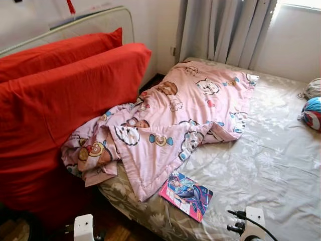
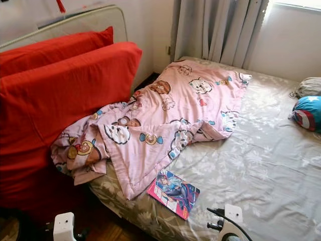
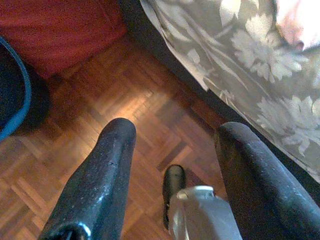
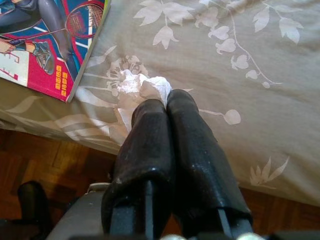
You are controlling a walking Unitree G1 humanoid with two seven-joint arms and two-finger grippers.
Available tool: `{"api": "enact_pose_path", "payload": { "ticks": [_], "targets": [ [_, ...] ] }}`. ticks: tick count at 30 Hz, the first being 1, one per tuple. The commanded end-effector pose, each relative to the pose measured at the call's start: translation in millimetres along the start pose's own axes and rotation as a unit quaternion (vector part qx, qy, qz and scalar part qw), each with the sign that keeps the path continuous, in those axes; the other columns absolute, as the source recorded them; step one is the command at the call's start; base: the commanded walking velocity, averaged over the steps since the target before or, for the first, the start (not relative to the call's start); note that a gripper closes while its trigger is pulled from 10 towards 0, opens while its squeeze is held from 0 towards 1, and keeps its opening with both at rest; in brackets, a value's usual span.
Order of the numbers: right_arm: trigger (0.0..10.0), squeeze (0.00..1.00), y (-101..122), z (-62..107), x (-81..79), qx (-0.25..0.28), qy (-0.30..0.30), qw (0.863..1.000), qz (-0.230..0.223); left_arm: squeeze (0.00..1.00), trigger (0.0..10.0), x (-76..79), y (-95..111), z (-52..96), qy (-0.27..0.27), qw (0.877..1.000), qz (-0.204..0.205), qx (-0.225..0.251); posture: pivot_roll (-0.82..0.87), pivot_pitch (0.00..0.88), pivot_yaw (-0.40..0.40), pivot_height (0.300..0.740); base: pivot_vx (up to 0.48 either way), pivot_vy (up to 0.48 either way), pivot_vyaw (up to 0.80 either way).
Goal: Clean up the room
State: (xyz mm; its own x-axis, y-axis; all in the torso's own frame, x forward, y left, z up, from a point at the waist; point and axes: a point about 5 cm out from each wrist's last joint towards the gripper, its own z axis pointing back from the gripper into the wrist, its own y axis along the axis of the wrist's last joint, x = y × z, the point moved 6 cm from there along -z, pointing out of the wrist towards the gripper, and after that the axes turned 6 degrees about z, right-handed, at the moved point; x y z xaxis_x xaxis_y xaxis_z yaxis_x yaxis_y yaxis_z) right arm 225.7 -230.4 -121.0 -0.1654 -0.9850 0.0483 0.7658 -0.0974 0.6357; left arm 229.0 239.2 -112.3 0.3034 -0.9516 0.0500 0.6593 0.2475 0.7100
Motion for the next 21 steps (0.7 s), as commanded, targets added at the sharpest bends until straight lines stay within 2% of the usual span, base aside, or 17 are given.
{"api": "enact_pose_path", "payload": {
  "ticks": [1, 4, 7, 9, 10, 13, 14, 17, 21],
  "targets": [
    [10.0, 0.00, 1, -0.4, 2.6, -0.003, -0.009, 1.000, -0.018, 0.00, 10.0, 0.6, 1, -1.2, -0.006, 1.000, -0.023, -0.008, -0.03, 0.000, 0.018, 0.740, 0.000, 0.000, 0.00],
    [10.0, 0.00, -6, 0.8, 5.5, -0.011, -0.016, 0.999, -0.026, 0.00, 10.0, 1.4, 0, -1.2, -0.012, 0.999, -0.039, -0.013, -0.05, 0.000, 0.028, 0.740, 0.000, 0.000, 0.00],
    [10.0, 0.00, -22, 4.5, 9.8, -0.030, -0.023, 0.999, -0.031, 0.00, 10.0, 0.5, -8, 0.6, -0.014, 0.998, -0.049, -0.027, -0.05, 0.000, 0.025, 0.740, 0.000, 0.000, 0.00],
    [10.0, 0.00, -27, 5.8, 11.6, -0.036, -0.025, 0.999, -0.032, 0.00, 10.0, -0.9, -11, 1.2, -0.013, 0.998, -0.049, -0.030, -0.04, 0.000, 0.020, 0.740, 0.000, 0.000, 0.00],
    [10.0, 0.00, -37, 8.2, 13.5, -0.049, -0.026, 0.998, -0.025, 0.00, 10.0, -5.4, -13, 2.0, -0.007, 0.998, -0.044, -0.034, -0.03, 0.000, 0.006, 0.740, 0.000, 0.000, 0.00],
    [10.0, 0.00, -46, 10.6, 14.1, -0.060, -0.023, 0.998, -0.018, 0.00, 10.0, -12.9, -15, 3.5, 0.003, 0.999, -0.032, -0.035, -0.01, 0.000, -0.002, 0.740, 0.000, 0.000, 0.00],
    [10.0, 0.00, -46, 10.6, 14.1, -0.060, -0.023, 0.998, -0.018, 0.00, 10.0, -12.9, -15, 3.5, 0.003, 0.999, -0.032, -0.035, -0.01, 0.000, -0.002, 0.740, 0.000, 0.000, 0.00],
    [10.0, 0.00, -67, 18.0, 7.9, -0.067, -0.017, 0.997, -0.020, 0.00, 10.0, -17.8, -14, 4.1, 0.008, 0.999, -0.027, -0.035, -0.03, 0.000, -0.003, 0.740, 0.000, 0.000, 0.00],
    [10.0, 0.00, -71, 19.7, 2.9, -0.066, -0.004, 0.998, -0.003, 0.00, 10.0, -19.1, -17, 4.8, 0.010, 0.999, -0.032, -0.042, -0.05, 0.000, -0.012, 0.740, 0.000, 0.000, 0.00]
  ]
}}
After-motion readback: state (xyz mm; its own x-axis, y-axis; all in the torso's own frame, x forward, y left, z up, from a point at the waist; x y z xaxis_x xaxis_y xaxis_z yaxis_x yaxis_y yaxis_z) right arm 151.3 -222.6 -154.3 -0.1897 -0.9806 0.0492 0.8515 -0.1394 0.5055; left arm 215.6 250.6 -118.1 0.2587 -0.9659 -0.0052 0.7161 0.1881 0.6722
